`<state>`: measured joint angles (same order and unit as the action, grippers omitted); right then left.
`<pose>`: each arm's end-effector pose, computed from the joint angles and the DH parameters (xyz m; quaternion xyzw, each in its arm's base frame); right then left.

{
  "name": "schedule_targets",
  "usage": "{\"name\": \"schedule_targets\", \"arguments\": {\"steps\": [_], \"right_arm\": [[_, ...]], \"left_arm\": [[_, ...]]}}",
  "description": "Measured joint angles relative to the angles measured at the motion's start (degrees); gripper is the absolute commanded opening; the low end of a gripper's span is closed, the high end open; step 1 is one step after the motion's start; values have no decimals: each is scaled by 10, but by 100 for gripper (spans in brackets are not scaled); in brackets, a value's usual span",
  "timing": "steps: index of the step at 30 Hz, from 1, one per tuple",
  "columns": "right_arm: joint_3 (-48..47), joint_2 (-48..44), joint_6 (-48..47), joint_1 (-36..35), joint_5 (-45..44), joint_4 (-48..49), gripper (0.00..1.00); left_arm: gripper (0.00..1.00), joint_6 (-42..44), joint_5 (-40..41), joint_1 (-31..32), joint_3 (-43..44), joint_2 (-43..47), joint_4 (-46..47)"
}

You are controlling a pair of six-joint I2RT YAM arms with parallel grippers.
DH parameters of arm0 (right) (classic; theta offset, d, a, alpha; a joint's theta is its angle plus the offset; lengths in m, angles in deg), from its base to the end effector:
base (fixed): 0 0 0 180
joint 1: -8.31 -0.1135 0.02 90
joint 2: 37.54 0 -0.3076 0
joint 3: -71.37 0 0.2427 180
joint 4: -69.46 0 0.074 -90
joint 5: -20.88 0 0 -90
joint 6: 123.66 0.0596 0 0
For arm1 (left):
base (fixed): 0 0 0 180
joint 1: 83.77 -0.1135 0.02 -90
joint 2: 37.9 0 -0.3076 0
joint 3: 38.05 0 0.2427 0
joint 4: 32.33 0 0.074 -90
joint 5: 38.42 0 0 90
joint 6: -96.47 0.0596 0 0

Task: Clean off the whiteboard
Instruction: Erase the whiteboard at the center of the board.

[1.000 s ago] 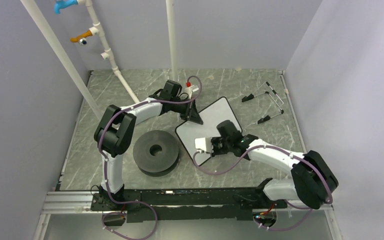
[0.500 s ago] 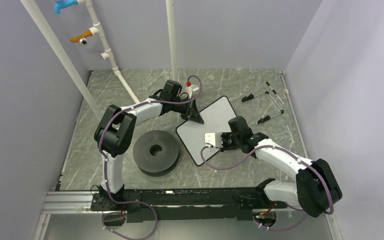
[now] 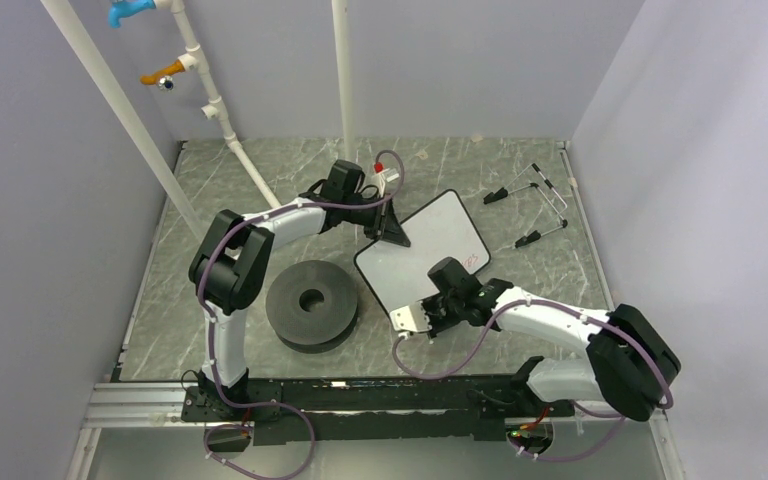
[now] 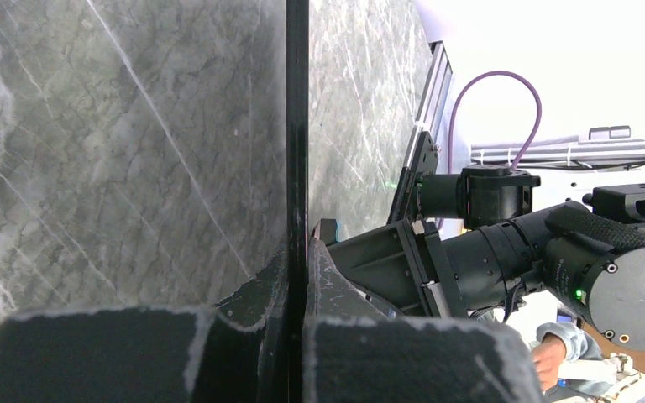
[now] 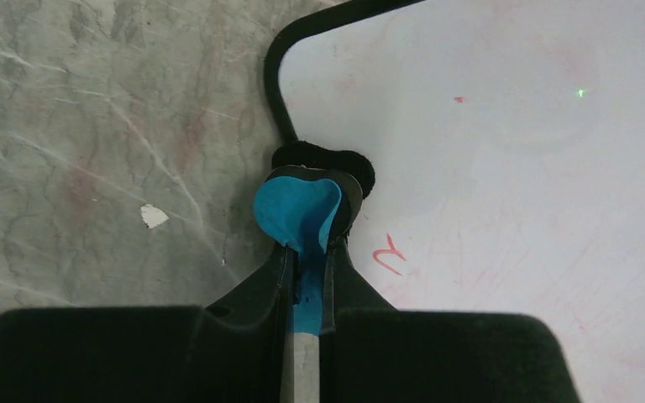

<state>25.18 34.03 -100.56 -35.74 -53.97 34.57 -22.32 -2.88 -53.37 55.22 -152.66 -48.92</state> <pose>0.1381 0.1553 0.1871 -0.8085 0.5152 0.0745 0.2745 0.3724 -0.2747 0.2369 0.2115 0.7966 -0.5500 0.1353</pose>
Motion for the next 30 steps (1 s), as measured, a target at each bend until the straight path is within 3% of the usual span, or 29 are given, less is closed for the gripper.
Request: {"name": "schedule_targets", "arguments": {"steps": [4,10,13,17,23,27,30], "right_arm": [[0,-10,5,33,-2,0,0],[-13,-73,2,210,-1,0,0],[-19,-93,-5,242,9,-2,0],[-17,-95,-13,216,43,-23,0],[0,-55,-20,76,54,-37,0],[1,-47,-17,71,45,-37,0],[1,-51,-14,114,49,-36,0]], "left_arm": [[0,-4,1,3,-5,0,8],[0,-7,-3,8,-5,0,5],[0,-11,-3,10,-5,0,5],[0,-26,-3,13,-5,0,8],[0,-47,0,19,-5,0,14],[0,-49,10,21,-7,0,17],[0,-50,13,21,-9,1,23]]}}
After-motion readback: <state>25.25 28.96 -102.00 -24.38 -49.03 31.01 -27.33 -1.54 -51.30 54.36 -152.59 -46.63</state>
